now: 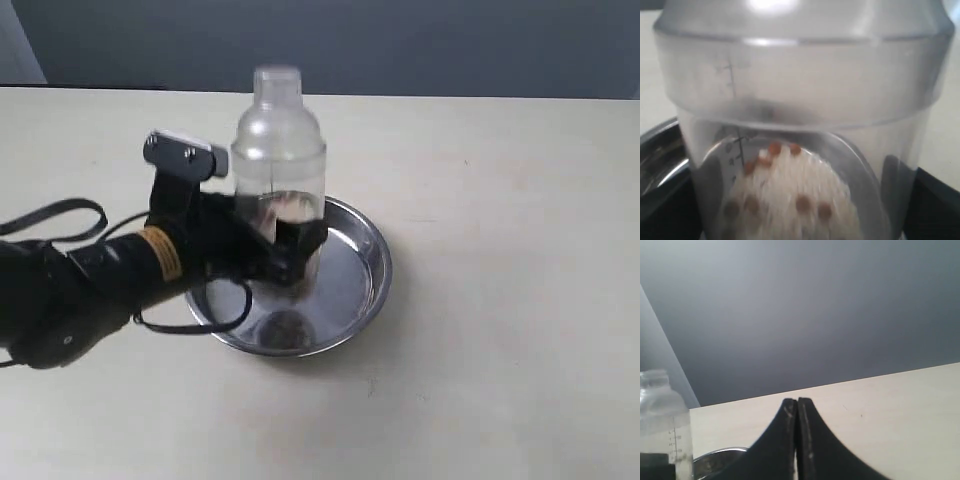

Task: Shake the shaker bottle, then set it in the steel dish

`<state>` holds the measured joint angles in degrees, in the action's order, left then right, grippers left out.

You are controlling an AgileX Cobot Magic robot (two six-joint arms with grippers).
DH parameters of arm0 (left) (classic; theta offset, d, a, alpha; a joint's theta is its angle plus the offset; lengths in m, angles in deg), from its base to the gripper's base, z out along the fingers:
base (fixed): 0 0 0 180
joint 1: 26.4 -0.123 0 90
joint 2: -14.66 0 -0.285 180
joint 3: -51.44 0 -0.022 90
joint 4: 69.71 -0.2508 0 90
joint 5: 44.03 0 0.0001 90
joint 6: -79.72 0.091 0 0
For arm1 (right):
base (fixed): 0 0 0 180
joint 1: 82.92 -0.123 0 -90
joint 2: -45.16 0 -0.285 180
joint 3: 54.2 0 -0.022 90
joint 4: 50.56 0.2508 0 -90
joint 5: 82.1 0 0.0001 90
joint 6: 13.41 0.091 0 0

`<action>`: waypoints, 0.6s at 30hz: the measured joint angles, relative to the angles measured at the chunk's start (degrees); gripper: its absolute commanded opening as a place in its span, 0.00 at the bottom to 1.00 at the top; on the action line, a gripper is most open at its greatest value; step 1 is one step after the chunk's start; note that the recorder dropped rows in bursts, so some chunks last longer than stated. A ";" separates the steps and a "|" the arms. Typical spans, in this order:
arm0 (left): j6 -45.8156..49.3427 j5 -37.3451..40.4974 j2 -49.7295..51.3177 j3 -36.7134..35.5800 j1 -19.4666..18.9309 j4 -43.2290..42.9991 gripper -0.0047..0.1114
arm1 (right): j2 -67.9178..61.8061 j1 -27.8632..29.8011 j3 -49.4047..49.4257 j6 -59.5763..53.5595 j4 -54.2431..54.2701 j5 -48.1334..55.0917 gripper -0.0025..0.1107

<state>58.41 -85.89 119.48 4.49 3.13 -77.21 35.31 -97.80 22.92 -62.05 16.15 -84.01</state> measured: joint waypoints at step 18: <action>4.94 6.47 -10.76 5.23 0.10 -3.59 0.04 | 0.00 0.00 0.00 0.00 0.00 -0.01 0.01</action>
<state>63.35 -79.41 108.72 9.71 3.23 -80.80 35.31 -97.80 22.92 -62.05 16.15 -84.01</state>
